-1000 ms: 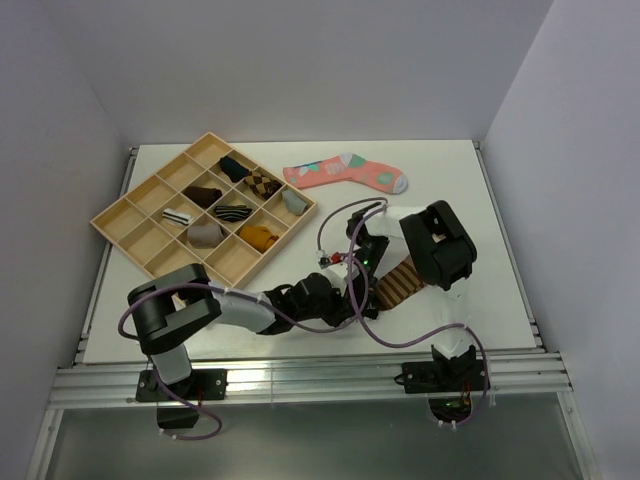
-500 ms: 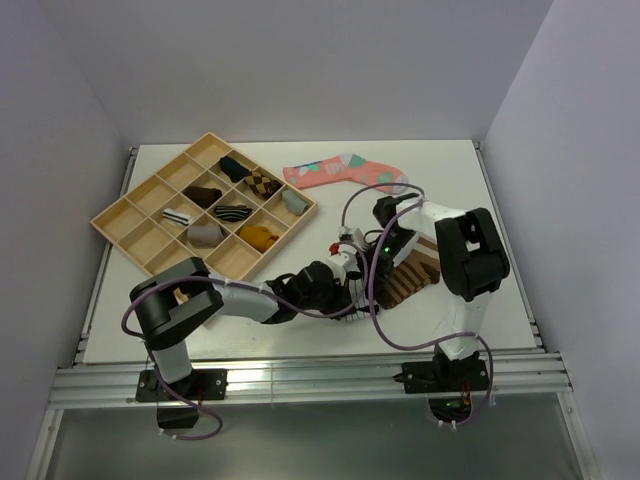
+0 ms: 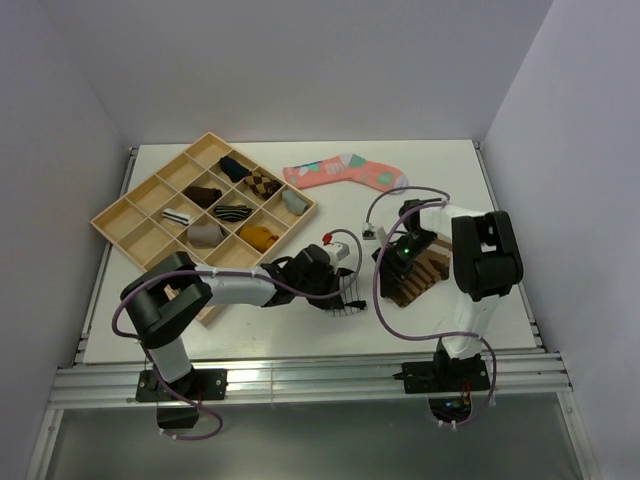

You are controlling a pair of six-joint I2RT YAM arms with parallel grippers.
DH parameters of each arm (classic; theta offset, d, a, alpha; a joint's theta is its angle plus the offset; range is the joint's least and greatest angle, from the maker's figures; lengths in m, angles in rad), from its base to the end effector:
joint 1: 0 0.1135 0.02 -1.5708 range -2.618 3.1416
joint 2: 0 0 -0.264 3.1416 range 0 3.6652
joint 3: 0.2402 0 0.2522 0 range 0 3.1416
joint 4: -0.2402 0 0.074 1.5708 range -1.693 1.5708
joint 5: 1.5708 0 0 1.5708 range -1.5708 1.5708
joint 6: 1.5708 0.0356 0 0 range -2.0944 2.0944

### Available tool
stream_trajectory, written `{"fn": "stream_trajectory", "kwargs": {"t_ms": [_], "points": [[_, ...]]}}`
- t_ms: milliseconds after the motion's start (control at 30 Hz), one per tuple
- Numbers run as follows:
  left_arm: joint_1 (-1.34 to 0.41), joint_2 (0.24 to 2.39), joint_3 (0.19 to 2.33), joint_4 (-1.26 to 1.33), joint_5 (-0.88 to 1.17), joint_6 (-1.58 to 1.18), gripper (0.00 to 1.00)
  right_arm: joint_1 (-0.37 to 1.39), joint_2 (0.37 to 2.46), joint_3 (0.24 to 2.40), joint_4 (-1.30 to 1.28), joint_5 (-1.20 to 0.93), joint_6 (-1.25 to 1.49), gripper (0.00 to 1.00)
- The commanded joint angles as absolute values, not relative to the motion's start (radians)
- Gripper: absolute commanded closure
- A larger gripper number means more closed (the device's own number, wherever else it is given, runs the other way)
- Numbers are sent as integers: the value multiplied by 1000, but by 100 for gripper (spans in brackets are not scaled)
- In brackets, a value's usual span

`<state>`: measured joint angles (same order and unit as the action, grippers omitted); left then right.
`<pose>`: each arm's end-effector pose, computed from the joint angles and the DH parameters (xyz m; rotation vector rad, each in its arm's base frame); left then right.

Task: Roll the socks
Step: Roll the sock at the center of the board.

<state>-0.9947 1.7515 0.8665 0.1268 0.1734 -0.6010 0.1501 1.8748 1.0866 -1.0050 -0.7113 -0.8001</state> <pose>0.1845 -0.2953 0.1466 0.5885 2.4663 -0.9341 0.2853 0.0666 0.1355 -1.2216 2.6382 1.1260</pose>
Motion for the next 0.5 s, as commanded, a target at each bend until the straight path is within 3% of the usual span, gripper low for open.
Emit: {"fn": "stream_trajectory", "kwargs": {"t_ms": [0,467], "points": [[-943,1752,833,-133,231,-557,100,106,1807,1049,-922,-594,-833,59],[-828,1897,1000,-337,612,-610,100,156,1387,937,-822,-732,-976,59]]}}
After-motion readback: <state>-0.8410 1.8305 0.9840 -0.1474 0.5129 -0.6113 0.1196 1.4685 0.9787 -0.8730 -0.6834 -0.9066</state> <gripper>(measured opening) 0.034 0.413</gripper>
